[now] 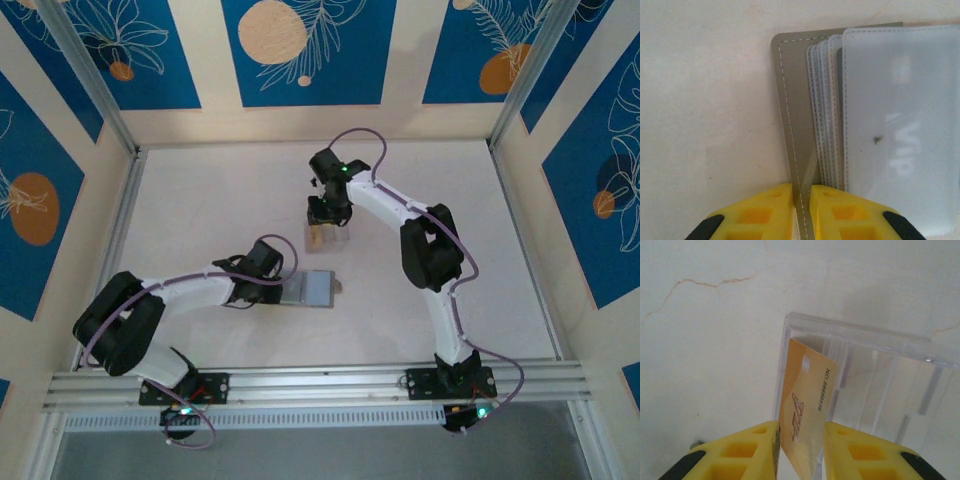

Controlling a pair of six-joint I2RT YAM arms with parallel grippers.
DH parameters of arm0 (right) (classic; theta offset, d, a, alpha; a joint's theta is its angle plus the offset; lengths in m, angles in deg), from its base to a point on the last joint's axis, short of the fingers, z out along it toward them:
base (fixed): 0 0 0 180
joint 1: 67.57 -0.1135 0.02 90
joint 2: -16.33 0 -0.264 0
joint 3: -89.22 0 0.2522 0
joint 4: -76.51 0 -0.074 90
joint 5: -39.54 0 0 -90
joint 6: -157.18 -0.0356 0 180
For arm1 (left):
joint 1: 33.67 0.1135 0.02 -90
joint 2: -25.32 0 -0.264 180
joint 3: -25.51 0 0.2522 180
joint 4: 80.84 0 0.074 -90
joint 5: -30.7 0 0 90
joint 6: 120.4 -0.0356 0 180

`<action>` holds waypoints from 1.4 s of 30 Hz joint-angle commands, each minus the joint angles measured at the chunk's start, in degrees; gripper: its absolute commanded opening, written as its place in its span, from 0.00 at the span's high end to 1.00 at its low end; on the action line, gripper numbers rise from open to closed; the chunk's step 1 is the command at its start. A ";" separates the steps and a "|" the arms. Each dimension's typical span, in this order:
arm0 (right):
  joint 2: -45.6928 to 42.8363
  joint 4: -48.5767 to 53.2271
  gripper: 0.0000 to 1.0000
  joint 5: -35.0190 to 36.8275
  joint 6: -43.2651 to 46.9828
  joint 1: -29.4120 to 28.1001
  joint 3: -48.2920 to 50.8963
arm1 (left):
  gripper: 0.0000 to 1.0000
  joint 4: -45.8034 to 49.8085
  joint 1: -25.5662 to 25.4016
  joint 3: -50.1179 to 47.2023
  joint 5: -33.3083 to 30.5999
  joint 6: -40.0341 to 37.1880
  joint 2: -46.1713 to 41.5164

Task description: Put the credit cards into the card holder

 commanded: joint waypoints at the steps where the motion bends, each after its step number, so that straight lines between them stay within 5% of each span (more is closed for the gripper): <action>1: 2.20 2.36 0.70 0.30 1.19 -0.32 -2.23 | 0.84 -1.79 0.20 -1.98 2.50 0.76 2.13; 15: 4.11 2.98 0.71 -0.77 1.81 -1.15 -3.16 | 0.84 -1.31 0.21 -1.65 2.31 0.62 1.74; 30: 2.57 -0.97 0.71 -10.08 1.77 -0.42 -2.53 | 0.84 -2.03 0.20 -1.52 3.09 0.85 2.21; 42: -1.73 0.70 0.74 -1.44 0.98 -0.40 0.80 | 0.83 7.66 6.28 6.03 5.78 2.23 -8.56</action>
